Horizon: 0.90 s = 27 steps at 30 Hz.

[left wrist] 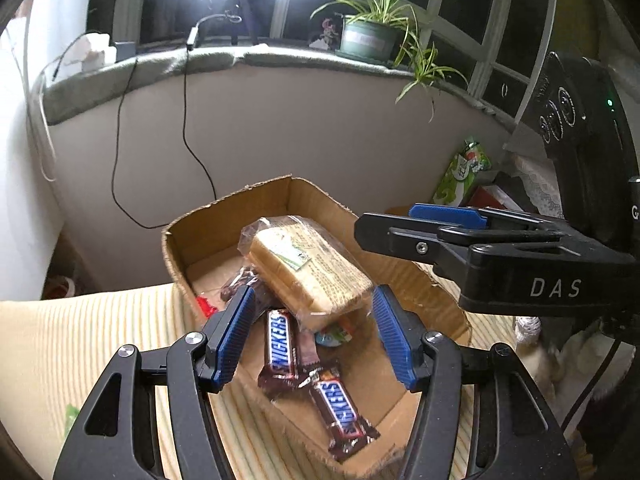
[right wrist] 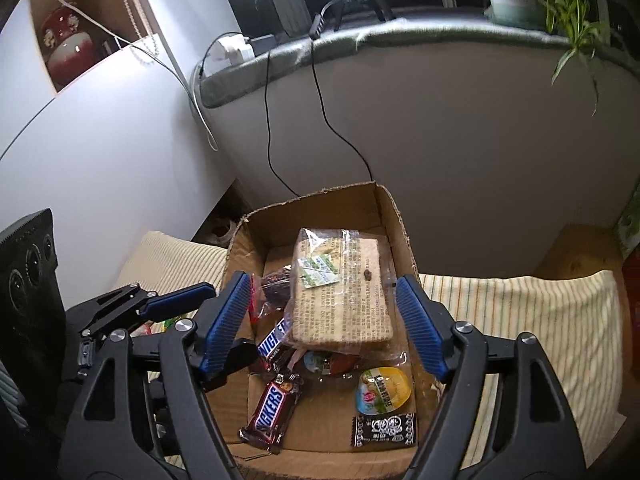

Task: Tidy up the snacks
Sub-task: 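Carry the bread loaf into the box and open both tools, then move both tools back to the remaining candies on the bed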

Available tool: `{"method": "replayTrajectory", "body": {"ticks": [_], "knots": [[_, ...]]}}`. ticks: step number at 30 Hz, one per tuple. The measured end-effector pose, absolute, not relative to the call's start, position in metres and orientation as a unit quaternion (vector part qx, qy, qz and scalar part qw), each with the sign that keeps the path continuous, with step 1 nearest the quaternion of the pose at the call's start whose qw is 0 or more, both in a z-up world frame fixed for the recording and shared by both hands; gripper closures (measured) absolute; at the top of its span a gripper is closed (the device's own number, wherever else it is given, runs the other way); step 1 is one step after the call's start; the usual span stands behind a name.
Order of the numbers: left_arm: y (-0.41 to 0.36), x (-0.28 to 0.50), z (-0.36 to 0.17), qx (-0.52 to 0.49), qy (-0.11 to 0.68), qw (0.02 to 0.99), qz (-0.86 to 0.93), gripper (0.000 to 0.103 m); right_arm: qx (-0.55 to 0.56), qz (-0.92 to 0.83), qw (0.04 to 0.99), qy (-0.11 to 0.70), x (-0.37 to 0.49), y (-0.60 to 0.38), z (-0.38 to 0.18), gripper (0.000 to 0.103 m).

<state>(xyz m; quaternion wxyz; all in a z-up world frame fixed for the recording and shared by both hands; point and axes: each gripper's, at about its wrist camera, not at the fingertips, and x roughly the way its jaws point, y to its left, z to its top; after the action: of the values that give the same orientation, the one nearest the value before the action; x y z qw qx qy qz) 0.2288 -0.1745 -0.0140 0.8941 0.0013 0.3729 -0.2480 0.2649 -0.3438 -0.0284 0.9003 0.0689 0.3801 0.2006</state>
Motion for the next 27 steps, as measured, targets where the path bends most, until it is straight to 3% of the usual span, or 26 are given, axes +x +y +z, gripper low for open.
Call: {"method": "replayTrajectory", "body": {"ticks": [3, 13, 17, 27], "knots": [[-0.167, 0.220, -0.010, -0.001, 0.367, 0.897, -0.246, 0.043, 0.070, 0.199, 0.905, 0.371, 0.254, -0.341, -0.022, 0.019], [-0.125, 0.182, -0.008, -0.011, 0.352, 0.908, -0.226, 0.043, 0.084, 0.219, 0.913, 0.332, 0.212, -0.331, -0.008, 0.016], [-0.093, 0.164, -0.011, -0.024, 0.352, 0.913, -0.204, 0.043, 0.076, 0.232, 0.914, 0.323, 0.197, -0.319, -0.007, 0.004], [-0.003, 0.120, -0.037, -0.051, 0.370, 0.919, -0.128, 0.043, 0.026, 0.279, 0.898, 0.340, 0.164, -0.270, -0.010, 0.004]]}}
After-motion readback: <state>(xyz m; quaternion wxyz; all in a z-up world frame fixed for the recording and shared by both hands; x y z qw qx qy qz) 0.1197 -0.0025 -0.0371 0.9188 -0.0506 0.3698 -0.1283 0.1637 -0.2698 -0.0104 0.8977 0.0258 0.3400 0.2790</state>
